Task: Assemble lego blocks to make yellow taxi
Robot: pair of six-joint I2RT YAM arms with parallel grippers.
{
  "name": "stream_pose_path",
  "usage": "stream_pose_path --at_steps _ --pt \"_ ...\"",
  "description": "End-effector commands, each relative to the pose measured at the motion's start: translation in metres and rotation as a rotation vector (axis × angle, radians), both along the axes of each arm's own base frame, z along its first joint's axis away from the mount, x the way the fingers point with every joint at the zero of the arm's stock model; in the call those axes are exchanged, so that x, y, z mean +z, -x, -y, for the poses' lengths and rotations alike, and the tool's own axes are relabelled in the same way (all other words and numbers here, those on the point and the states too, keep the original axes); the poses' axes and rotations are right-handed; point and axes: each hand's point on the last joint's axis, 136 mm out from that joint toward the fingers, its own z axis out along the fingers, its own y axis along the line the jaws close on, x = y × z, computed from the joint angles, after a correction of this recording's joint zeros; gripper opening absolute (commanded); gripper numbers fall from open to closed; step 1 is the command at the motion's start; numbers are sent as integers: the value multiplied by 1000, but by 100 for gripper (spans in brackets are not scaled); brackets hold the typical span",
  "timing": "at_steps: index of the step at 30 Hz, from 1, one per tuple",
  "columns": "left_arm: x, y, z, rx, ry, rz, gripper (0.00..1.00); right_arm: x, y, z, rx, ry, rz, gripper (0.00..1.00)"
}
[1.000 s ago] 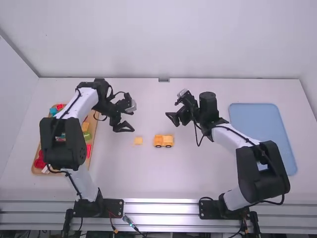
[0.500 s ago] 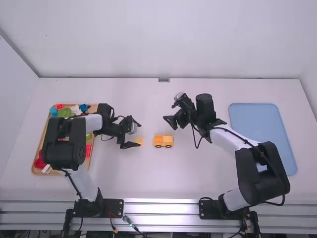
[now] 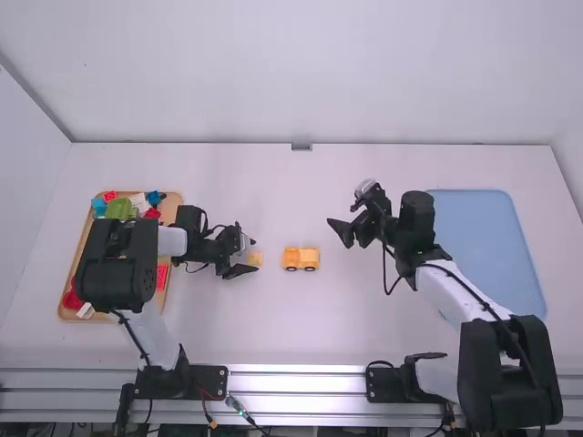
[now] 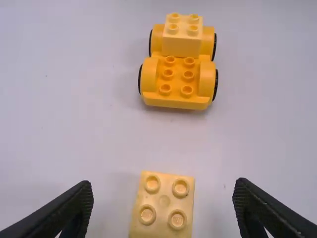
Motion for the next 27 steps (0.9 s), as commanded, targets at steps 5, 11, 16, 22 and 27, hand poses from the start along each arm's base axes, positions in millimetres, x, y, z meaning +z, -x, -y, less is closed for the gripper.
stream_pose_path --at_steps 5,11,16,22,27 --pt "-12 4 1 11 5 -69 73 -3 6 -2 17 -5 -14 99" --pt "-19 5 1 10 10 -87 63 -3 6 -2 20 0 -9 99" --pt "-24 11 1 -21 -4 -55 42 -3 6 -2 20 0 -9 99" --pt "-25 10 -1 -16 -8 -46 27 1 4 -2 17 -2 12 99" --pt "-24 7 -1 -15 -5 -38 21 -10 7 1 28 57 12 99"
